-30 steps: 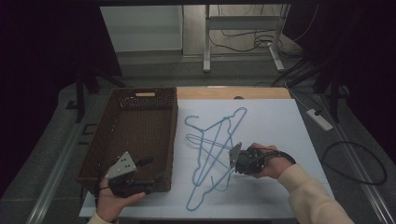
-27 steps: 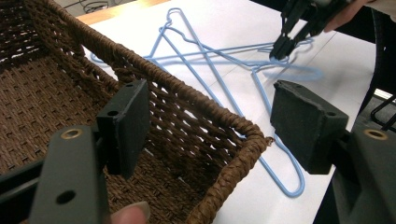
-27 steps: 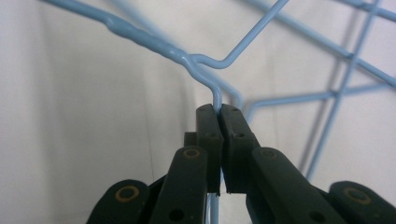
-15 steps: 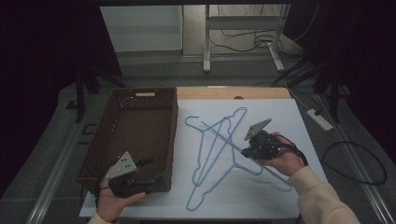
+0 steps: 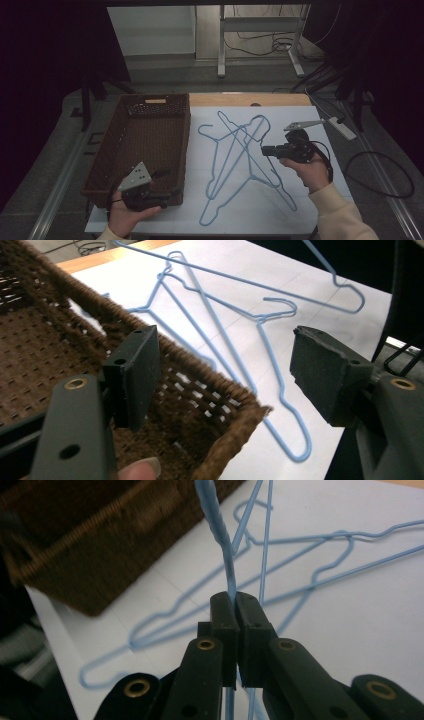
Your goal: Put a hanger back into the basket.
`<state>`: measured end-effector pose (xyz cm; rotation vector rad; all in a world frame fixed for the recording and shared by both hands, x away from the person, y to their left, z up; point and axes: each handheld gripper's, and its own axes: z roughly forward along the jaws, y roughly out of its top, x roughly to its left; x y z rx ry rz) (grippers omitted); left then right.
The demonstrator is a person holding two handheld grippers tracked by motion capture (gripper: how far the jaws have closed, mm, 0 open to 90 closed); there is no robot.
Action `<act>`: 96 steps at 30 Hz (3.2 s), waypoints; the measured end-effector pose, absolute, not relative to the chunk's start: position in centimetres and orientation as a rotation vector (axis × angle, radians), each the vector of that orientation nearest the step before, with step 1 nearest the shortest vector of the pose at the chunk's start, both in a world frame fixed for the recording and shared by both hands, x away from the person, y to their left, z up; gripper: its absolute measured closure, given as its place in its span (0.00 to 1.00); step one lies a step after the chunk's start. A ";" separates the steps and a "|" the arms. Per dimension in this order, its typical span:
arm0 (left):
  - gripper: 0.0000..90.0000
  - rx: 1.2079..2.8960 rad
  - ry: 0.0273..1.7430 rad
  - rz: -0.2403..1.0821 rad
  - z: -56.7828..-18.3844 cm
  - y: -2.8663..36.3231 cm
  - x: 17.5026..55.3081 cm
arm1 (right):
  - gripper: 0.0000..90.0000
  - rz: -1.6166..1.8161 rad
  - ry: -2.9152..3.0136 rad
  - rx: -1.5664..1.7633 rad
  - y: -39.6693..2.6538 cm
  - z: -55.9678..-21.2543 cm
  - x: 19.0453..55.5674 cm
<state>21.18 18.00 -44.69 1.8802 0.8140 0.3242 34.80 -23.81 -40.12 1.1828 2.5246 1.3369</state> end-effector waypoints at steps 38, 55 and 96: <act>0.41 1.851 0.835 0.015 -45.0 1.9 28.5 | 0.97 1.635 2.324 1.358 -20.7 -42.0 33.0; 0.87 1.782 0.902 -0.300 -46.6 -0.1 31.0 | 0.97 1.684 2.268 1.392 -20.1 -42.2 32.9; 0.96 1.820 0.887 -0.221 -41.0 5.6 29.1 | 0.42 1.751 2.218 1.186 -28.8 -44.9 30.5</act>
